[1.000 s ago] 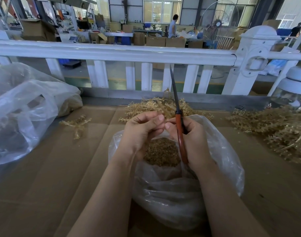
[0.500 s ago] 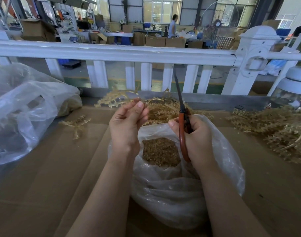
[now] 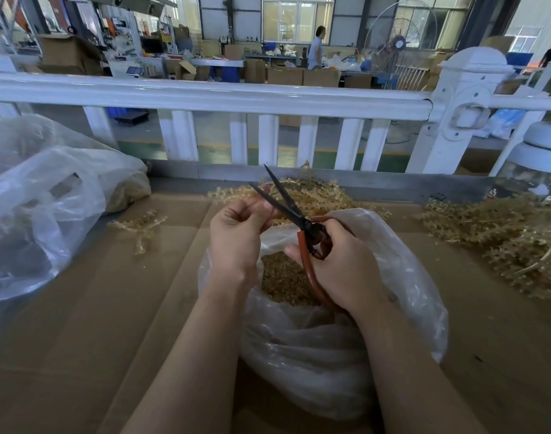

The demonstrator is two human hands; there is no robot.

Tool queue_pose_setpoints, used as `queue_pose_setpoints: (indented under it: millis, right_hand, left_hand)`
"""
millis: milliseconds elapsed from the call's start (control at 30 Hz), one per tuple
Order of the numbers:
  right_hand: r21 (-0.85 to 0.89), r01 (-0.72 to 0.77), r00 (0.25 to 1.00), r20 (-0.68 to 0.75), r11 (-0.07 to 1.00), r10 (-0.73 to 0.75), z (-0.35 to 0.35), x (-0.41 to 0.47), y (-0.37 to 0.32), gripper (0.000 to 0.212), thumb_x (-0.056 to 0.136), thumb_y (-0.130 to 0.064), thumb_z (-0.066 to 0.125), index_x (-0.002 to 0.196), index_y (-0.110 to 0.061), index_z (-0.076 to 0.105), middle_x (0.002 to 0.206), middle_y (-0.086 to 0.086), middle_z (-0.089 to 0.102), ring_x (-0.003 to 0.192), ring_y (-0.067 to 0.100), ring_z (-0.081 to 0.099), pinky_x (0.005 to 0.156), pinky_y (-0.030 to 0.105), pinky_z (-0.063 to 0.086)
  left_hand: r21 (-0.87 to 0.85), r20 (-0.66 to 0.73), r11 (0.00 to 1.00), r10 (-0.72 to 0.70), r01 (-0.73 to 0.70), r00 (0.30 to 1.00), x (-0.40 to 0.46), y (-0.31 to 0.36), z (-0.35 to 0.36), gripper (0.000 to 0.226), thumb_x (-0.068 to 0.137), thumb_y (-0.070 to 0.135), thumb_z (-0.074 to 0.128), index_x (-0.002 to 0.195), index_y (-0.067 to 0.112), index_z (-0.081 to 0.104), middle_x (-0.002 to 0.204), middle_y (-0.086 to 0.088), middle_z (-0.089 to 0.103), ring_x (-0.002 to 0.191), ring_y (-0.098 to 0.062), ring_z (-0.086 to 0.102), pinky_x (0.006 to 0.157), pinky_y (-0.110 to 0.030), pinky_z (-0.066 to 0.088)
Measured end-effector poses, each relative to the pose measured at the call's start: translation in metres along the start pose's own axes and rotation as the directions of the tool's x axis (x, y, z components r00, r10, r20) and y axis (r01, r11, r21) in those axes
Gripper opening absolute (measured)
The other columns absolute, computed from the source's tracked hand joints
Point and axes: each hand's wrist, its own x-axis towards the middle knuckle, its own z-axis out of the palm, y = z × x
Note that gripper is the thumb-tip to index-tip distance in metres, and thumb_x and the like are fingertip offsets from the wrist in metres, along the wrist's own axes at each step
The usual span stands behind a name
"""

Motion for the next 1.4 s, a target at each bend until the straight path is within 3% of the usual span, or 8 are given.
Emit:
queue_pose_setpoints:
  millis: [367,633,767,900,1167,1400]
  right_hand:
    - [-0.139,0.034,0.997,-0.067,0.99,-0.044,-0.0002,-0.0003,0.0014,0.065,0.07,-0.085,0.052,0.099,-0.027,0.061,0.092,-0.018,0.065,0.083,0.003,0.06,0.071,0.021,0.053]
    - [-0.183,0.057,0.985,-0.152,0.981,-0.085,-0.0011,-0.0024,0.0004,0.062,0.07,-0.094,0.036,0.078,-0.034,0.05,0.062,-0.027,0.045,0.056,-0.007,0.045,0.053,0.008,0.033]
    - [-0.206,0.065,0.983,-0.156,0.976,-0.098,0.0008,-0.0016,0.0033,0.069,0.072,-0.091,0.041,0.079,-0.026,0.061,0.064,-0.022,0.052,0.056,-0.003,0.049,0.054,0.01,0.04]
    - [-0.208,0.074,0.982,-0.158,0.975,-0.108,0.001,-0.0015,0.0044,0.07,0.073,-0.089,0.045,0.079,-0.022,0.065,0.067,-0.017,0.063,0.061,0.004,0.059,0.059,0.025,0.054]
    - [-0.189,0.093,0.98,-0.154,0.978,-0.123,0.0004,-0.0023,0.0041,0.071,0.072,-0.089,0.045,0.077,-0.02,0.064,0.065,-0.015,0.063,0.06,0.004,0.058,0.057,0.023,0.053]
    - [-0.193,0.071,0.98,-0.167,0.979,-0.104,0.0006,-0.0008,0.0052,0.076,0.069,-0.094,0.036,0.082,-0.023,0.06,0.074,-0.015,0.063,0.067,0.004,0.06,0.062,0.029,0.057]
  left_hand:
    - [0.001,0.079,0.993,0.116,-0.116,0.99,0.0001,0.0019,-0.003,0.028,0.089,-0.012,0.058,0.098,0.012,0.069,0.071,0.008,0.072,0.065,0.001,0.062,0.065,-0.014,0.049]
    - [-0.005,0.109,0.992,0.125,-0.125,0.986,0.0005,0.0036,-0.0049,0.021,0.086,-0.009,0.063,0.092,0.01,0.069,0.077,0.003,0.075,0.069,-0.004,0.067,0.065,-0.015,0.05]
    - [0.036,0.104,0.99,0.133,-0.138,0.986,0.0007,0.0043,-0.0059,0.014,0.086,-0.006,0.065,0.085,0.008,0.066,0.069,0.004,0.071,0.066,-0.005,0.064,0.065,-0.016,0.049]
    - [0.029,0.108,0.992,0.115,-0.119,0.987,0.0001,0.0054,-0.0065,0.006,0.088,-0.004,0.064,0.09,0.001,0.066,0.07,0.001,0.071,0.066,-0.007,0.064,0.065,-0.018,0.05]
    - [-0.002,0.106,0.997,0.076,-0.077,0.991,0.0,0.0086,-0.006,0.014,0.092,-0.002,0.059,0.086,0.006,0.067,0.072,0.001,0.07,0.065,-0.006,0.063,0.064,-0.016,0.05]
    - [0.166,0.169,0.974,0.127,-0.155,0.977,-0.003,0.0075,-0.0053,0.022,0.093,-0.008,0.055,0.08,0.006,0.066,0.068,-0.003,0.063,0.065,-0.011,0.057,0.066,-0.02,0.048]
